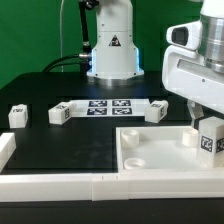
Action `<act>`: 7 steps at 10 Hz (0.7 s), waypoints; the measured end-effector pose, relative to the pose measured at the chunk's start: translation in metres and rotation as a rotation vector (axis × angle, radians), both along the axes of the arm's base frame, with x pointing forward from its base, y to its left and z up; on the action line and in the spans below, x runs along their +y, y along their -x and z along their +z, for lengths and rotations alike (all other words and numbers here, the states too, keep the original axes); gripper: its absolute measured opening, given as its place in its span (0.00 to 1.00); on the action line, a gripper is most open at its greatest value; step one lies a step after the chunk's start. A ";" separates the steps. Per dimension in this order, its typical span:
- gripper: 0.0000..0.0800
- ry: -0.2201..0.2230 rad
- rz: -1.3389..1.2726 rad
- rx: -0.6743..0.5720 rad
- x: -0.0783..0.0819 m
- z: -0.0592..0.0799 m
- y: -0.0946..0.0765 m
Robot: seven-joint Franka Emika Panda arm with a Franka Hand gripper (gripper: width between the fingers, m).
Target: Assemble one leg
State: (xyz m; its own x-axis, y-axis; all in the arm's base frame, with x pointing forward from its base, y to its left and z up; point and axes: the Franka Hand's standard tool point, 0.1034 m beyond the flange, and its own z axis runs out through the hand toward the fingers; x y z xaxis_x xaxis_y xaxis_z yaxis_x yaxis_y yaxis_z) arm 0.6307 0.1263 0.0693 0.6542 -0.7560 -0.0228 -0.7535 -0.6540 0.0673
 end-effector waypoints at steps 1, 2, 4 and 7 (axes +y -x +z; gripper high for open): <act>0.78 -0.009 0.117 0.001 0.002 0.000 0.001; 0.80 -0.020 0.246 0.001 0.005 0.000 0.002; 0.81 -0.038 0.507 0.007 0.006 0.000 0.004; 0.81 -0.061 0.957 0.011 -0.001 -0.002 0.001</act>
Offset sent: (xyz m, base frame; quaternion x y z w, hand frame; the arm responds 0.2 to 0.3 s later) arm -0.0102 0.0052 0.0048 0.0089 -0.0146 -0.2459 0.9691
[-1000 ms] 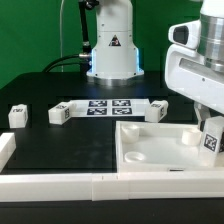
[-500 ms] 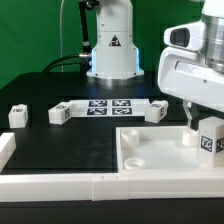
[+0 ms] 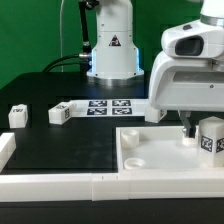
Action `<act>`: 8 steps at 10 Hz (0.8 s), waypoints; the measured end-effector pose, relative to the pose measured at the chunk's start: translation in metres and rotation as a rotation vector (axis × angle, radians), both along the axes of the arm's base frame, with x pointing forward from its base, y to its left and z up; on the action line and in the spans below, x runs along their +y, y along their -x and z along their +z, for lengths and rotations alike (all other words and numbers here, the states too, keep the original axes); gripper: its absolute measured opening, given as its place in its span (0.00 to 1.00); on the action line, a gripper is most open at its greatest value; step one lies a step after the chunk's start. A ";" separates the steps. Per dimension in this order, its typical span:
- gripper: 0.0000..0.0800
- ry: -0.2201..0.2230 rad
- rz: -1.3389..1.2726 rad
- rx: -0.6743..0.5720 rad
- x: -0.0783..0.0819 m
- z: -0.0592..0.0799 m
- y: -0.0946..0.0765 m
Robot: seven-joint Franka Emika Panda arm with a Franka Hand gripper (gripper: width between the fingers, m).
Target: Assemble one leg
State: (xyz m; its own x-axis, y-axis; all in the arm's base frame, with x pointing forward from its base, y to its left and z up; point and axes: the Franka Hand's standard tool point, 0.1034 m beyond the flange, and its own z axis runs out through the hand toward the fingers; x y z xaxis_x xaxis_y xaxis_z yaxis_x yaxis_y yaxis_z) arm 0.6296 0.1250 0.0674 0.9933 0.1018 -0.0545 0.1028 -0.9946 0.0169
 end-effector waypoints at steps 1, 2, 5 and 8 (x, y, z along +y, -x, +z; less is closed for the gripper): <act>0.81 0.000 0.142 0.004 0.000 -0.001 0.001; 0.81 -0.002 0.255 0.007 0.001 -0.001 0.001; 0.78 0.001 0.351 0.010 -0.001 -0.001 0.001; 0.55 0.002 0.339 0.010 -0.001 -0.001 0.001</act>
Offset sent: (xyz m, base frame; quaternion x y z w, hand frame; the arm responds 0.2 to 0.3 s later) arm -0.0083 0.0003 0.0057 -0.0045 0.0029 -0.1923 0.9813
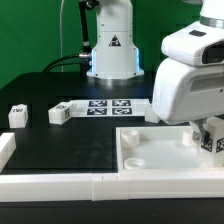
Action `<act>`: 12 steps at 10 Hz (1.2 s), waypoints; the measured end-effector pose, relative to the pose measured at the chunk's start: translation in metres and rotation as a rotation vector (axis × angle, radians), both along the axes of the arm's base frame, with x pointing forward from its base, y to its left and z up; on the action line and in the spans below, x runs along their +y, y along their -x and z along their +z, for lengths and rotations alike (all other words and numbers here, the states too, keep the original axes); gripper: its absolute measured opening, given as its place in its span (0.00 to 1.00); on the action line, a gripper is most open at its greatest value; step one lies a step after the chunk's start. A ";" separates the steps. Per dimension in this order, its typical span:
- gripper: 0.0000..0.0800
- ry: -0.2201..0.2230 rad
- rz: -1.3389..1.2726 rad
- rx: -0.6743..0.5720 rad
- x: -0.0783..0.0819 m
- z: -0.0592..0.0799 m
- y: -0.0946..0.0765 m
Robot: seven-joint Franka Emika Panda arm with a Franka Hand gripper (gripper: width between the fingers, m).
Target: Assemble one leg
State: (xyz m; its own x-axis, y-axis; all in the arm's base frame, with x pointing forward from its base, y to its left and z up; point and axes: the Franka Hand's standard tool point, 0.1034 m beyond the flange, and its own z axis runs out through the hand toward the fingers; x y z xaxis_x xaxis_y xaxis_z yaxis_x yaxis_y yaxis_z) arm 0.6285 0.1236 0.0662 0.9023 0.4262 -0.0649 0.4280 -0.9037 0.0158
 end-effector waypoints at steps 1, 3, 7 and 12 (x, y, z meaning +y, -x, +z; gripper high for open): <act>0.36 0.002 -0.032 -0.001 0.000 0.000 0.000; 0.36 0.001 -0.081 -0.003 0.000 0.000 0.000; 0.36 0.021 -0.716 -0.045 -0.001 0.000 -0.001; 0.39 0.138 -1.229 -0.109 -0.021 0.003 0.006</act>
Offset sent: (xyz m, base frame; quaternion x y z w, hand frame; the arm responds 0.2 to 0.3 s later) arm -0.0051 -0.0091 0.0073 -0.0158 0.0120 0.3111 0.9502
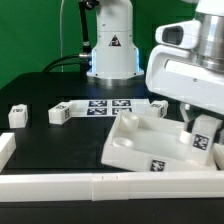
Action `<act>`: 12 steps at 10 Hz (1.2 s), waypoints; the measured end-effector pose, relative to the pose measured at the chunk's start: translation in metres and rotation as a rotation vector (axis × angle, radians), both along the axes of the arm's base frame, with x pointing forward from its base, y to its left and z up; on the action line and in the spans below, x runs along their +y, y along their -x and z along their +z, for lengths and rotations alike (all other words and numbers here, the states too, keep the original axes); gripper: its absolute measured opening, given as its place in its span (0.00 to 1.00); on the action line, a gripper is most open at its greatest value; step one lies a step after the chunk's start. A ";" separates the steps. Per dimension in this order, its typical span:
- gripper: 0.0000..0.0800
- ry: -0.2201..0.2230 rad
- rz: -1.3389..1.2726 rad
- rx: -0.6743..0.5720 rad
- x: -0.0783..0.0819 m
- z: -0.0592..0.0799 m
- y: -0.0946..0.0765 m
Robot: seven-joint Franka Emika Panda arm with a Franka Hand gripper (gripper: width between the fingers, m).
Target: Assemble one leg
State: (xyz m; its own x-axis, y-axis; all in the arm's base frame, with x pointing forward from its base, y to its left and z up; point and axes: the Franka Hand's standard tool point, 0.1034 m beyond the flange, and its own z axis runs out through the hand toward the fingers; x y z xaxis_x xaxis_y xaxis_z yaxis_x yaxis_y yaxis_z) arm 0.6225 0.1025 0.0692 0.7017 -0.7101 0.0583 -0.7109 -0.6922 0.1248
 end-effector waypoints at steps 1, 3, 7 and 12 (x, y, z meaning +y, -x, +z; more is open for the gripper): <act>0.39 0.023 -0.063 0.005 -0.005 0.001 0.003; 0.39 0.064 -0.200 0.021 -0.018 0.000 0.010; 0.78 0.062 -0.196 0.019 -0.017 0.000 0.009; 0.81 0.063 -0.196 0.020 -0.017 -0.001 0.010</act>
Offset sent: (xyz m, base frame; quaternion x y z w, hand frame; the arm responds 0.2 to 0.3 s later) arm 0.0000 0.0000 0.0000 0.0000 0.0000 0.0000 1.0000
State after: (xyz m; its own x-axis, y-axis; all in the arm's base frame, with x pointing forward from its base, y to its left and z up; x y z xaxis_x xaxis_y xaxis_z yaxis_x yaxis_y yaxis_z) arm 0.6129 0.0855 0.0682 0.5522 -0.8284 0.0941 -0.8279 -0.5316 0.1787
